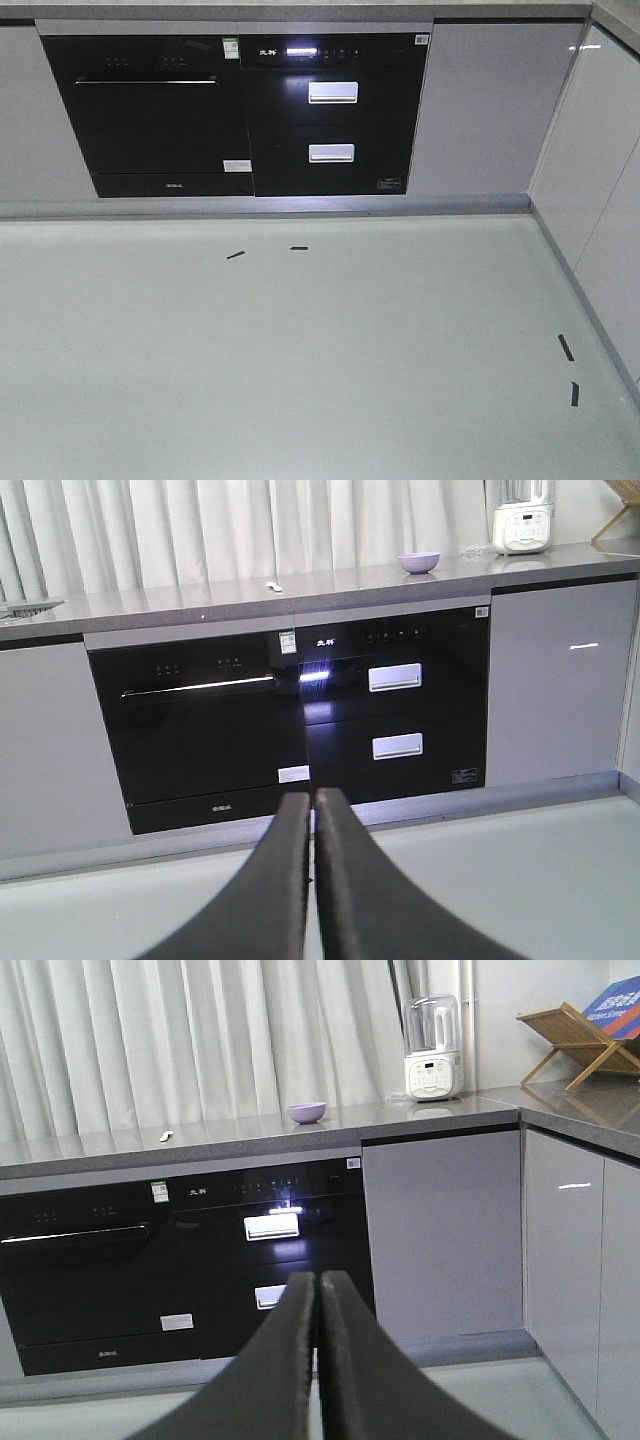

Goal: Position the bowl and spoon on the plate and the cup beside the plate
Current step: 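Drive the base toward the counter with both grippers closed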

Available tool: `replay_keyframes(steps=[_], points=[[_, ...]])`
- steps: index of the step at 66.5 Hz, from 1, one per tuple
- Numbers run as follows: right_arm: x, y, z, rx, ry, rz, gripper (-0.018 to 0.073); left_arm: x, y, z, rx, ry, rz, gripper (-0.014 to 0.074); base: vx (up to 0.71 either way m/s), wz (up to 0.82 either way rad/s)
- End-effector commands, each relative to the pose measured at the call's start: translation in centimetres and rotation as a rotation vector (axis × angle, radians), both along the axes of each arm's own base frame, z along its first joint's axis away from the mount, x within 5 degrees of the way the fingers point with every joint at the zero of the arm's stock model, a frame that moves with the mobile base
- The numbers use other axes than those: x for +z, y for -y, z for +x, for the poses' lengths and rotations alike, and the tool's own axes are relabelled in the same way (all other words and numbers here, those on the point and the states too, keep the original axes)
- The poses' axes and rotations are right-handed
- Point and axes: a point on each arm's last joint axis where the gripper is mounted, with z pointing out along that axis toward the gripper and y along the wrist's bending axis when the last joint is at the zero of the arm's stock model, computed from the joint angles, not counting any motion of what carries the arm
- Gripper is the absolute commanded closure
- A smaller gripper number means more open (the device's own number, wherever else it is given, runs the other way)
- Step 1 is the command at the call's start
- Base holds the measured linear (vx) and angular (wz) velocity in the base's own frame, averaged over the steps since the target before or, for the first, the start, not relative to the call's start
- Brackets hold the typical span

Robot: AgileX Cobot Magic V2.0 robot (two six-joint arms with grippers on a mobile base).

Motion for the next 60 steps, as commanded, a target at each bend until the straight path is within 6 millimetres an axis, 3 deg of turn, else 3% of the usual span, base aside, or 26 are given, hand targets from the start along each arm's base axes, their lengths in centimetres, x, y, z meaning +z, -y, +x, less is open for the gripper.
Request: replay_keyframes(steps=[1,60], points=[[0.65,0.04,-0.17,-0.008,0.084,-0.014,0.0562,0.90,0.08,0.00,-0.009,0.076,-0.013,0.0603,0.00,0.00],[0.65,0.04,-0.17,-0.008,0.084,-0.014,0.0562,0.90,0.08,0.00,-0.009,0.076,-0.013,0.0603,0.03,-0.01]])
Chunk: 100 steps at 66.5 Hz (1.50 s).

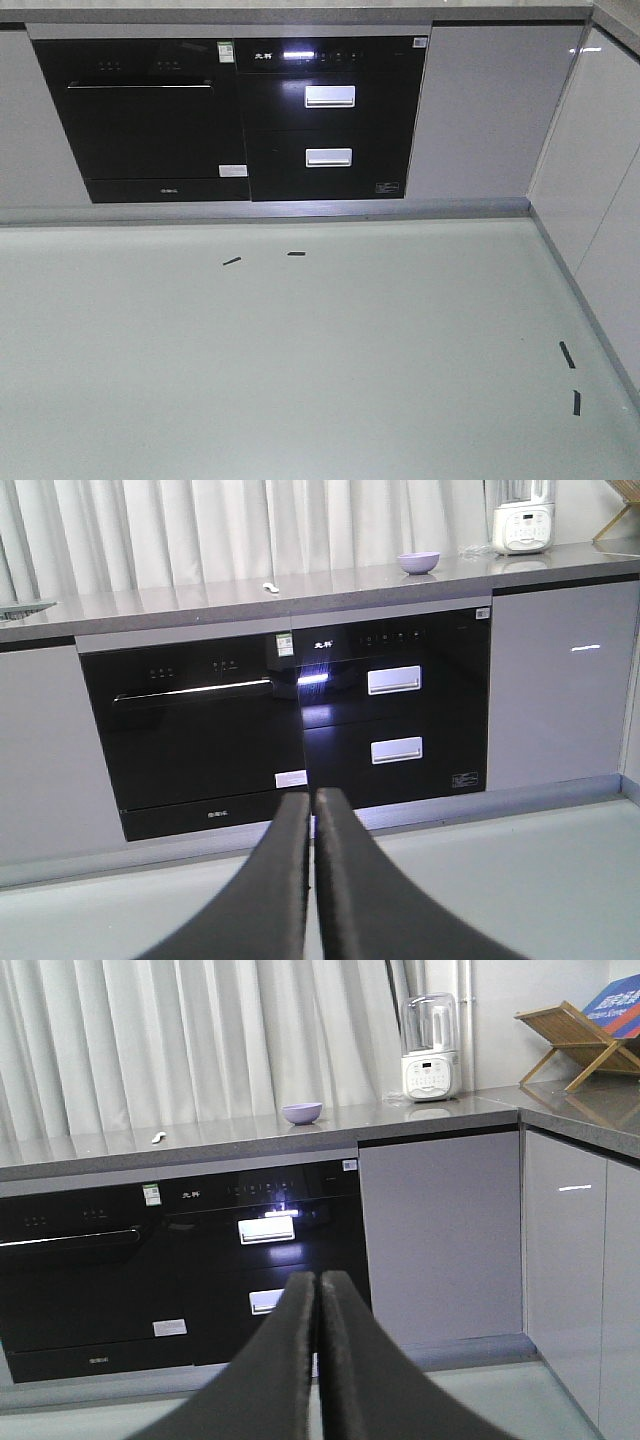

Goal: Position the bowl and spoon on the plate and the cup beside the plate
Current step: 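Drive the base toward the counter with both grippers closed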

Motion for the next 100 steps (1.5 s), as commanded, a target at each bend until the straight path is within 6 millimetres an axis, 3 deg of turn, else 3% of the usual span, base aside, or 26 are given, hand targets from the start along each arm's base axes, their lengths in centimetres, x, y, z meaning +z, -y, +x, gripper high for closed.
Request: replay_keyframes(steps=[1,100], points=[[0.65,0.04,-0.17,-0.008,0.084,-0.014,0.0562,0.90,0.08,0.00,-0.009,0.076,-0.013,0.0603,0.09,-0.04],[0.65,0.04,-0.17,-0.008,0.084,-0.014,0.0562,0.90,0.08,0.00,-0.009,0.076,-0.012,0.0603,0.07,0.05]])
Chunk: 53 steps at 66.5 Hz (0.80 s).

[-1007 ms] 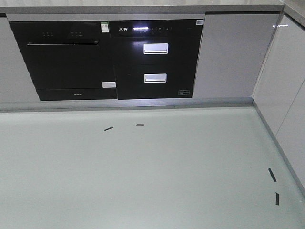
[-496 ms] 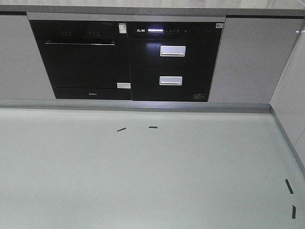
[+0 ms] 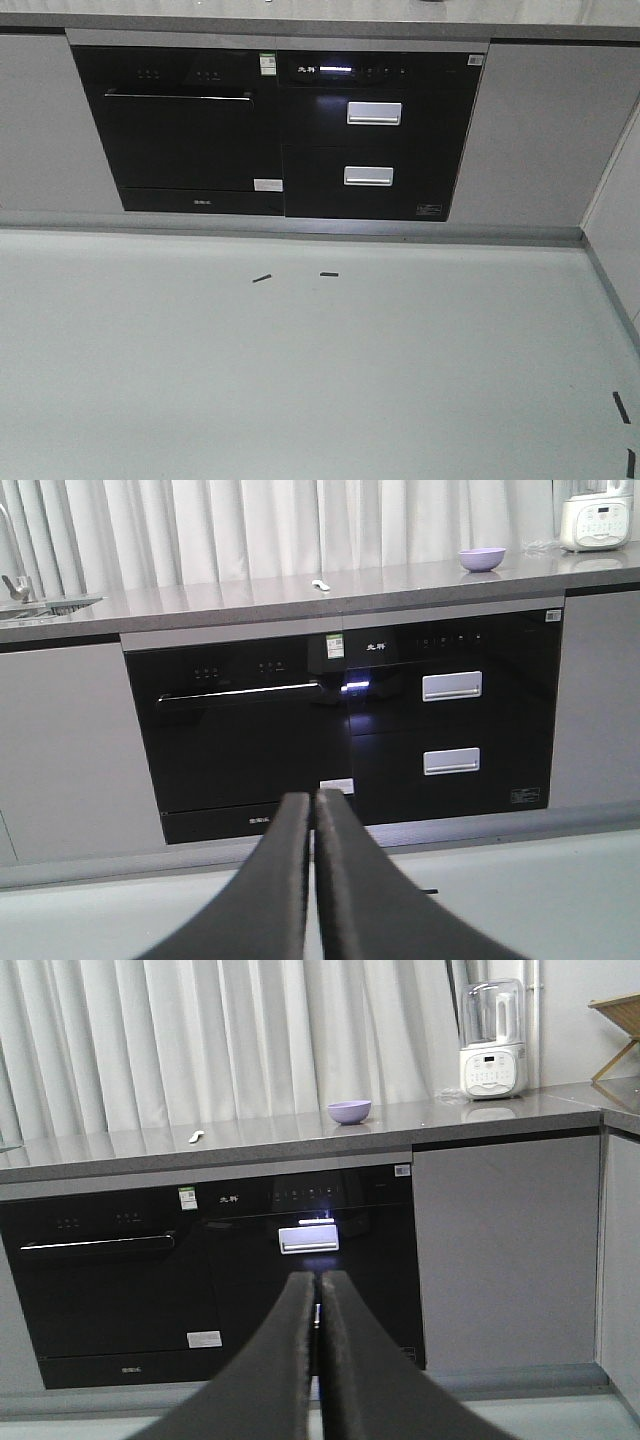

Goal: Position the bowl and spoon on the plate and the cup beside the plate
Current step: 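Drive the base toward the counter with both grippers closed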

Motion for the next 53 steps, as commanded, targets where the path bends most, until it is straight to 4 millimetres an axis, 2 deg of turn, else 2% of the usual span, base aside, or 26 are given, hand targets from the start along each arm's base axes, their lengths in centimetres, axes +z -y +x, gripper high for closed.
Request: replay_keyframes(steps=[1,53], points=[[0.65,0.04,-0.17,-0.008,0.084,-0.014,0.0562,0.90,0.08,0.00,-0.009,0.076,-0.012,0.0603,0.09,-0.02],[0.65,0.04,-0.17,-0.008,0.084,-0.014,0.0562,0.90,0.08,0.00,-0.009,0.076,-0.012,0.0603,0.11,-0.01]])
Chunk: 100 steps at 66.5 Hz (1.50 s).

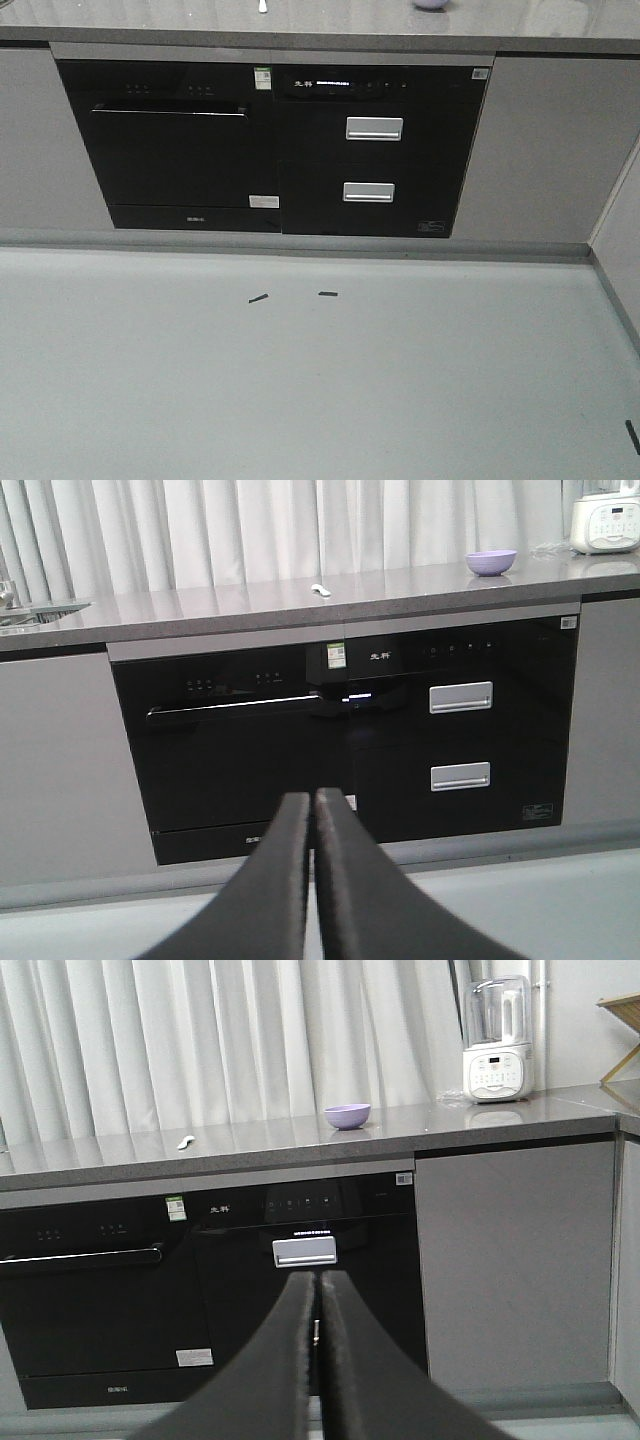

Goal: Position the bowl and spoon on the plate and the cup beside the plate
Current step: 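Drive the base toward the counter with both grippers closed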

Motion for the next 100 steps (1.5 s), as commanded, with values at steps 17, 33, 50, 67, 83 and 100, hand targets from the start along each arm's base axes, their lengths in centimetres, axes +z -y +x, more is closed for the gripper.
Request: replay_keyframes(steps=[17,33,50,67,83,100], points=[[0.65,0.04,-0.17,-0.008,0.084,-0.014,0.0562,0.90,0.08,0.00,-0.009,0.076,-0.012,0.0603,0.12,0.00],[0.65,0.04,-0.17,-0.008,0.084,-0.014,0.0562,0.90,0.08,0.00,-0.009,0.076,-0.012,0.0603,0.12,0.01],[0.65,0.04,-0.17,-0.008,0.084,-0.014,0.0562,0.90,0.08,0.00,-0.009,0.076,-0.012,0.0603,0.12,0.00],[0.65,0.04,-0.17,-0.008,0.084,-0.014,0.0562,0.90,0.08,0.00,-0.009,0.076,-0.012,0.0603,0.12,-0.01],[0.65,0.04,-0.17,-0.008,0.084,-0.014,0.0562,0.90,0.08,0.00,-0.009,0.076,-0.012,0.0603,0.12,-0.02],[0.65,0.04,-0.17,-0.008,0.084,-0.014,0.0562,0.90,0.08,0.00,-0.009,0.076,-0.012,0.0603,0.13,-0.02]])
